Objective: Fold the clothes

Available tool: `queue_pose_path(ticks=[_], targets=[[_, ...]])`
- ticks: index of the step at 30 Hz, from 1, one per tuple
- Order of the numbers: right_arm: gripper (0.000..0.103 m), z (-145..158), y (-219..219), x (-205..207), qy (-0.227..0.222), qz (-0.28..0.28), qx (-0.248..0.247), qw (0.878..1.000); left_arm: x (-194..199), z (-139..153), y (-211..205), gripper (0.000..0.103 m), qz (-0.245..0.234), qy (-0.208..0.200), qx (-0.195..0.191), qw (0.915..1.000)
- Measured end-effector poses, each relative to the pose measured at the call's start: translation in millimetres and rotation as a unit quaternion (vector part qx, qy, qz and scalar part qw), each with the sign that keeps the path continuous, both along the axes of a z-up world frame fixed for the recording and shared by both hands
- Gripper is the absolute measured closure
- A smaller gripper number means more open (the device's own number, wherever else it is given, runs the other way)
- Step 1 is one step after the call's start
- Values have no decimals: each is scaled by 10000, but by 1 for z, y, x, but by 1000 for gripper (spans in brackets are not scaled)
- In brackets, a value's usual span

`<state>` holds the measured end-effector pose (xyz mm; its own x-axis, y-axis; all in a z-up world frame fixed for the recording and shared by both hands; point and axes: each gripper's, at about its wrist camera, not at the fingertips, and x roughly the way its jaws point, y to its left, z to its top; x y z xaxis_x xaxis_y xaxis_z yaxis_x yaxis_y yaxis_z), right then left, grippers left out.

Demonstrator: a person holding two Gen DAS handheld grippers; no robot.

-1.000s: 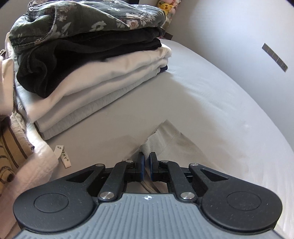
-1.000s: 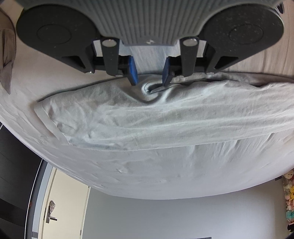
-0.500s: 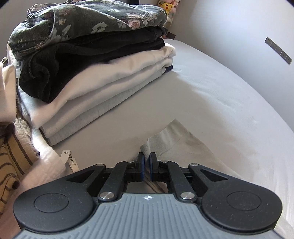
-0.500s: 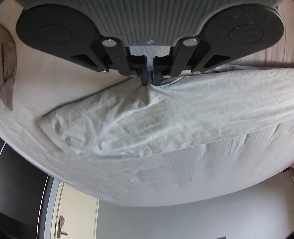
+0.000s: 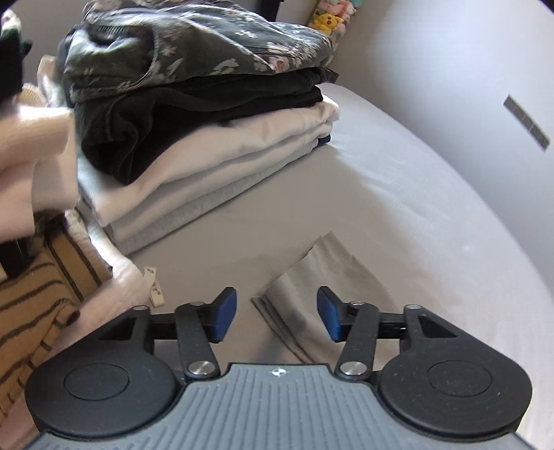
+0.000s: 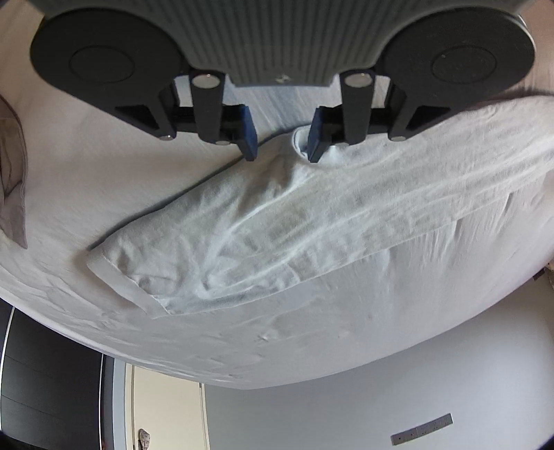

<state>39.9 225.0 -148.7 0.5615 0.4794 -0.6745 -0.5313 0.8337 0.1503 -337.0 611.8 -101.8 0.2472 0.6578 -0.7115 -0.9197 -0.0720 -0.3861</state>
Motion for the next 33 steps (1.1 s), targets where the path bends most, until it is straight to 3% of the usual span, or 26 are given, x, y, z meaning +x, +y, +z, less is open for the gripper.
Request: queue_pose_path(ticks=[4, 9, 11, 13, 18, 22, 26, 29, 33], targets=[[64, -1, 10, -9, -292, 207, 91, 9993, -8, -15, 10, 42, 195, -358, -390, 9984], [64, -2, 31, -25, -899, 689, 148, 9935, -12, -32, 17, 44, 300, -722, -421, 9960], [64, -4, 38, -29, -1053, 825, 141, 9909, -11, -35, 18, 52, 263, -723, -368, 9964], [64, -6, 44, -32, -1148, 904, 131, 9892, -7, -38, 18, 68, 171, -588, -283, 9977], [64, -12, 52, -33, -1191, 889, 60, 9889, 5, -33, 16, 86, -36, -340, -46, 9994], [64, -15, 53, -31, -1096, 808, 44, 9907, 17, -11, 7, 89, -200, -255, 407, 9986], [64, -15, 53, -25, -923, 682, 151, 9933, 37, 29, -13, 89, -600, -316, 1002, 9927], [64, -15, 55, -21, -693, 613, 314, 9952, 62, 54, -38, 89, -1103, -197, 1439, 9832], [64, -17, 60, -18, -350, 621, 566, 9958, 106, 67, -76, 89, -1934, 145, 1853, 9634]])
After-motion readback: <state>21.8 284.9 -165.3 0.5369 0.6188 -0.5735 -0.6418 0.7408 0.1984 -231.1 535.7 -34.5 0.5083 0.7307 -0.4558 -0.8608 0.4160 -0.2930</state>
